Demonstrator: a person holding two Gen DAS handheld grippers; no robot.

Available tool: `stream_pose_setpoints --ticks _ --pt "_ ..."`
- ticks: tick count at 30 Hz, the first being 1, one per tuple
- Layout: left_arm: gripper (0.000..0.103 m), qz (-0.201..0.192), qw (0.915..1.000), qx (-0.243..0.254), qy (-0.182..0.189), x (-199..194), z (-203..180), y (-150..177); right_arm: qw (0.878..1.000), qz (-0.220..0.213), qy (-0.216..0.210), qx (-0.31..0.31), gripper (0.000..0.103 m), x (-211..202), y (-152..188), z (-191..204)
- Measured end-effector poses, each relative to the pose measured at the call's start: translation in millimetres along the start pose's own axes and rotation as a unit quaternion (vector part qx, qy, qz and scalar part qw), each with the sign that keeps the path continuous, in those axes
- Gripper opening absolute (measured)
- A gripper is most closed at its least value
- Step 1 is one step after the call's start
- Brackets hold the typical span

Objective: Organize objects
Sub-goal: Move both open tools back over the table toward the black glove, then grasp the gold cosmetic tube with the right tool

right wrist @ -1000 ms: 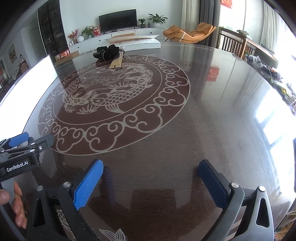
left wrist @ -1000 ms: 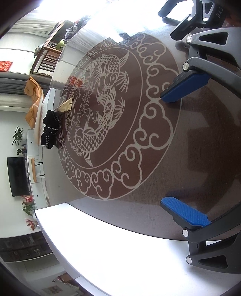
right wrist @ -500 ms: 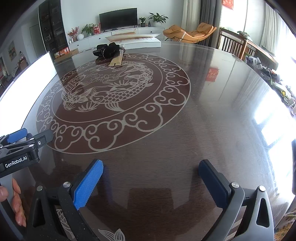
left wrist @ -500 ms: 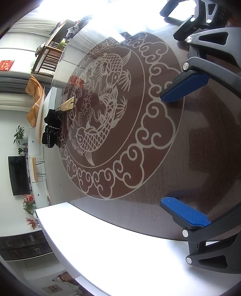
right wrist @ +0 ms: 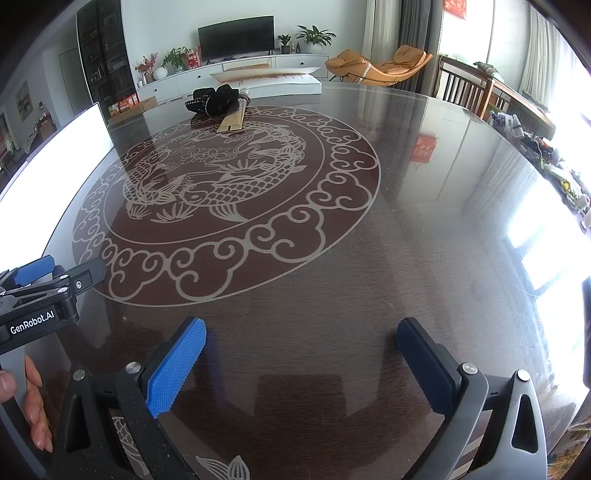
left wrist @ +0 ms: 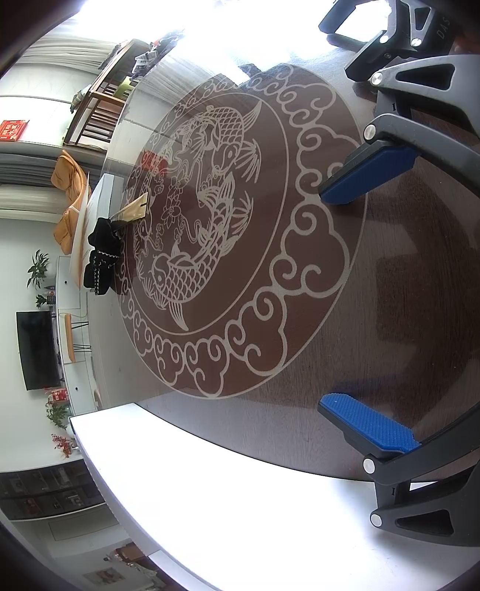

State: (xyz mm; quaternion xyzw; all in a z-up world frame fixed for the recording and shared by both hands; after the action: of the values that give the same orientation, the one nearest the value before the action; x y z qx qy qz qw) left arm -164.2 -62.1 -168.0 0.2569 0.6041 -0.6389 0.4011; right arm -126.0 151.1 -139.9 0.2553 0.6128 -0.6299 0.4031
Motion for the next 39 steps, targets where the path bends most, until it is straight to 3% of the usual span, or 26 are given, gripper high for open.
stream_pose_setpoints --ticks 10,13,19,25,27,30,34,39 --pt "0.103 0.0 1.0 0.0 0.0 0.4 0.2 -0.1 1.0 0.017 -0.003 -0.002 0.103 9.5 -10.8 -2.1" --pt "0.103 0.0 1.0 0.0 0.0 0.5 0.2 -0.2 0.999 0.036 -0.012 -0.011 0.103 29.3 -36.2 0.4" --pt "0.103 0.0 1.0 0.0 0.0 0.5 0.1 -0.2 0.998 0.014 -0.034 -0.048 0.103 82.5 -108.6 25.3" --pt "0.103 0.0 1.0 0.0 0.0 0.6 -0.1 -0.5 0.994 0.018 -0.059 -0.085 0.103 140.4 -179.9 67.1" --pt "0.103 0.0 1.0 0.0 0.0 0.7 -0.1 -0.5 0.995 0.013 -0.056 -0.082 0.098 156.2 -204.1 71.4" --pt "0.103 0.0 1.0 0.0 0.0 0.7 -0.1 -0.5 0.996 0.005 -0.051 -0.073 0.077 172.2 -234.7 72.5" --pt "0.103 0.0 1.0 0.0 0.0 0.7 -0.1 -0.2 0.994 -0.006 -0.057 -0.097 0.03 176.1 -249.2 75.4" --pt "0.103 0.0 1.0 0.0 0.0 0.9 -0.2 -0.3 0.995 -0.016 -0.051 -0.08 0.028 159.5 -226.6 52.2"
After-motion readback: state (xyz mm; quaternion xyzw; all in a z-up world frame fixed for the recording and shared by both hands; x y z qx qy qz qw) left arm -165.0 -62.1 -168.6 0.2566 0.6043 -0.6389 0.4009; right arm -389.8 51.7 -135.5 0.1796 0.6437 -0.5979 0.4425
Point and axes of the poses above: each gripper's, at about its wrist camera, not at the fingertips, and x roughly the way its jaws point, z to its left, y to its underside, the point moved 10 cm from there along x, roughly the way its jaws point, and after that the axes turned 9 degrees about -y, right-handed, at the moved point
